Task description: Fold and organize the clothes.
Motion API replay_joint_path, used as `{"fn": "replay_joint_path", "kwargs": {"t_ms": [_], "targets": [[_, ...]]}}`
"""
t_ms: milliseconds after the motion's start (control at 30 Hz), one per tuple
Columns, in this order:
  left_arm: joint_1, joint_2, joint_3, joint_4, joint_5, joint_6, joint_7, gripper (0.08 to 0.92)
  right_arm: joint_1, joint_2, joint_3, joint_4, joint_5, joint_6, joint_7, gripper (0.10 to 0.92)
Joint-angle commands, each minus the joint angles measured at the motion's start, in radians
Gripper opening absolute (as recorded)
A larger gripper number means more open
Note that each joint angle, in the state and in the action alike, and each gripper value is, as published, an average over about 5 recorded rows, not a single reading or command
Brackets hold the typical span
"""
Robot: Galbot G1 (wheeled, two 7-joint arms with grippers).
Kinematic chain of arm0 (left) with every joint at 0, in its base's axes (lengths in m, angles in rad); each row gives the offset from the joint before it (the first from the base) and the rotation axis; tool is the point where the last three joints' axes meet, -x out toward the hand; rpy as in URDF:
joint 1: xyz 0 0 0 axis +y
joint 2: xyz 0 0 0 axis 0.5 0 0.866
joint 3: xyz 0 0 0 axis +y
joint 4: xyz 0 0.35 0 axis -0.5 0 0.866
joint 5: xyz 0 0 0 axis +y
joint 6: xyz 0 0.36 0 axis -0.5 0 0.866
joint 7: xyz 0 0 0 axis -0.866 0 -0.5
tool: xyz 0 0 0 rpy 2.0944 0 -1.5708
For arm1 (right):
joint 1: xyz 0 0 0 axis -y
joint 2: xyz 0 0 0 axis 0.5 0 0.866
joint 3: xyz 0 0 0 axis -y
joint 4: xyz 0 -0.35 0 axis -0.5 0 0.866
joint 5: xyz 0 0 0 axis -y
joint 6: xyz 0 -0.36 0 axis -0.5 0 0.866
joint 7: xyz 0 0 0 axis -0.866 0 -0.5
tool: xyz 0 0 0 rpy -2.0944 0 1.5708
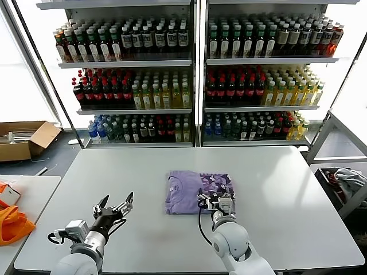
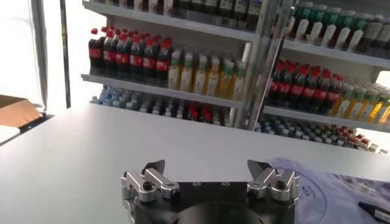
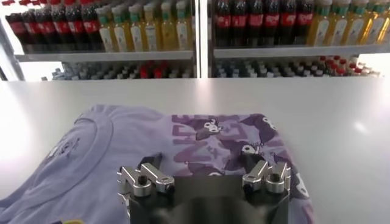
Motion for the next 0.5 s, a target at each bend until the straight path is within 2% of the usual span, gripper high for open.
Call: {"fn": "replay_joint_path", "kwargs": {"t_ms": [33, 133, 333, 500], "targets": [[0.023, -0.001, -0.001, -0.011, 0.001, 0.004, 0.002, 0.823, 0.018, 0.029, -0.005, -0.060, 0.031, -0.014, 0.012, 0.823], [0.033, -0.002, -0.004, -0.019, 0.001, 0.005, 0.002, 0.823, 0.006, 0.025, 0.004, -0.019, 0.031, -0.006, 0.012, 0.823], [0.051, -0.011, -0.008, -0.028, 0.004, 0.006, 0.004, 0.823, -0.063, -0.037, 0.011, 0.156, -0.008, 0.007, 0.006, 0.823], [0.055, -0.027, -0.002, -0.032, 0.013, 0.004, 0.008, 0.823, -0.118, -0.093, 0.000, 0.219, -0.033, 0.009, 0.010, 0.823]]}}
